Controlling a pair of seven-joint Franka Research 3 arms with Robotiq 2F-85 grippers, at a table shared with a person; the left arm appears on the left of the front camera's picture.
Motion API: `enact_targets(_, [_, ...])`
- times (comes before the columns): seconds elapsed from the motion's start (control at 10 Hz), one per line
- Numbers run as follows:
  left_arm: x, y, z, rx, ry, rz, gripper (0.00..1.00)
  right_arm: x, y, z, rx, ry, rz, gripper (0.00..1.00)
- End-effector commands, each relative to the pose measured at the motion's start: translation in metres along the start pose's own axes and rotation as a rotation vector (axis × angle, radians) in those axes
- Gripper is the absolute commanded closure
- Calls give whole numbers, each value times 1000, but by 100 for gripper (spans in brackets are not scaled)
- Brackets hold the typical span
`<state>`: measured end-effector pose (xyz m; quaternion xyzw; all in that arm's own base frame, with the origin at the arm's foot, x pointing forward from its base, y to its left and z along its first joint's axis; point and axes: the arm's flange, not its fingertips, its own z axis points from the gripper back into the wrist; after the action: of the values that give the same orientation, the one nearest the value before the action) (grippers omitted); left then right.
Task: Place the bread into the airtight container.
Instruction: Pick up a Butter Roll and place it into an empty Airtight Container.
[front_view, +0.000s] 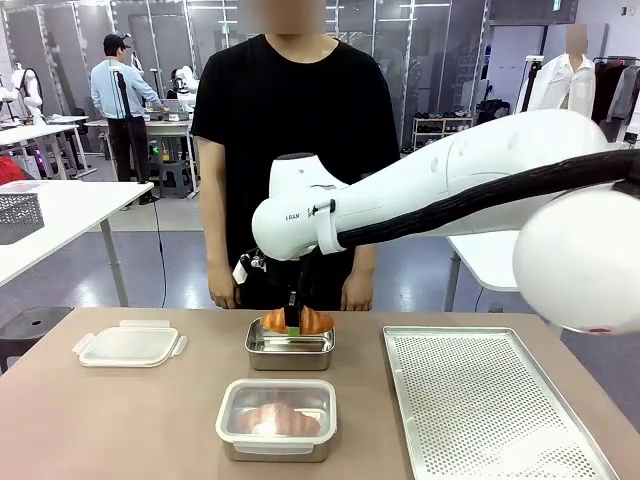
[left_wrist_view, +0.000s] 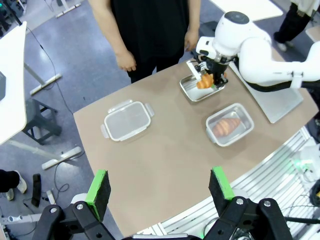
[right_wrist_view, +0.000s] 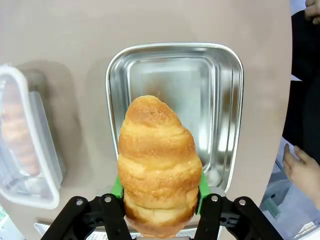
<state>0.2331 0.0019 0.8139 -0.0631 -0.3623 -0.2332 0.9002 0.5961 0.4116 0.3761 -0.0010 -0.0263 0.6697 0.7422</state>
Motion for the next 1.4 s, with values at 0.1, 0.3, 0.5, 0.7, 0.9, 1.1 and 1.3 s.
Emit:
enact_targets(0.1, [0,0,1,-3,-2,-10,0,17,-20,-10,4,20,-30,41])
enact_targets(0.3, [0,0,1,-3,-2,-10,0,19,-21,-17,27,16,-22,26])
enact_targets(0.5, [0,0,1,-3,-2,-10,0,17,-19,-18,29,22,-13,0])
enact_targets(0.7, [0,0,1,-3,-2,-10,0,15,-18,-19,29,26,-15,0])
enact_targets(0.9, [0,0,1,-3,-2,-10,0,11,-18,-18,28,14,-12,0])
enact_targets(1.1, [0,0,1,-3,-2,-10,0,11,-16,-24,32,5,-9,0])
enact_targets(1.3, [0,0,1,-3,-2,-10,0,11,-16,-24,32,5,-9,0])
